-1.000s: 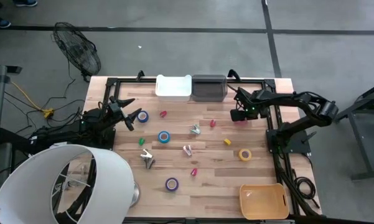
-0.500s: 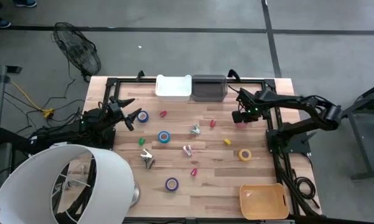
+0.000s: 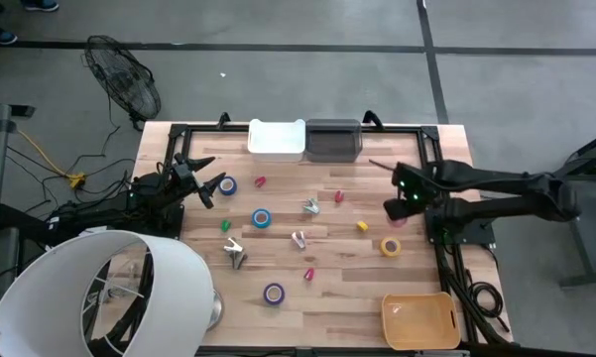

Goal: Pick and place Stapler, Stapler remover, tape
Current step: Put the pink tape into the yellow bin

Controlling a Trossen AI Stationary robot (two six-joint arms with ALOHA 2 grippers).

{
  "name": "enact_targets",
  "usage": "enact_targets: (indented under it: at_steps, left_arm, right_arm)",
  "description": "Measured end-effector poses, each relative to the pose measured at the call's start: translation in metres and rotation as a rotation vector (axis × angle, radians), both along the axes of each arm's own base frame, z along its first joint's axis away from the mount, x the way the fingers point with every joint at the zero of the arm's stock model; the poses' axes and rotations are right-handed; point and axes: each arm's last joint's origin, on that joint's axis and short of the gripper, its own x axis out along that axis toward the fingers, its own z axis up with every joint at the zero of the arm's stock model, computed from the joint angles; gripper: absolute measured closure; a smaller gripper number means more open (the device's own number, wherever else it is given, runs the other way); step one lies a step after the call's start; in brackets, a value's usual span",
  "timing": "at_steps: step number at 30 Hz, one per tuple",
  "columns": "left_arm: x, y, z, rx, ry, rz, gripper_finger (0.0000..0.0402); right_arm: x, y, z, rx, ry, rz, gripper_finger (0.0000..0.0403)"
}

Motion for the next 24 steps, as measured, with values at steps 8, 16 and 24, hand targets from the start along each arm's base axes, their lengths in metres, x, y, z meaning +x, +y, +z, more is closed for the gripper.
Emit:
enact_targets:
  at_steps: [8,16,24]
  left_arm:
    - [0.0,0.0,0.0,0.0,0.0,0.0,0.0117]
    - [0.0,0.0,0.0,0.0,0.0,0.0,0.0117]
    - [0.0,0.0,0.0,0.0,0.0,0.0,0.0117]
  right_arm:
    - [-0.007,0.042,0.009,0.021,-0.062,0.259,0.0372]
    - [-0.01,0.09,0.008,0.058,-0.093,0.552,0.0372]
    - [-0.003,0.146,0.002,0.133,-0.211,0.773,0.0372]
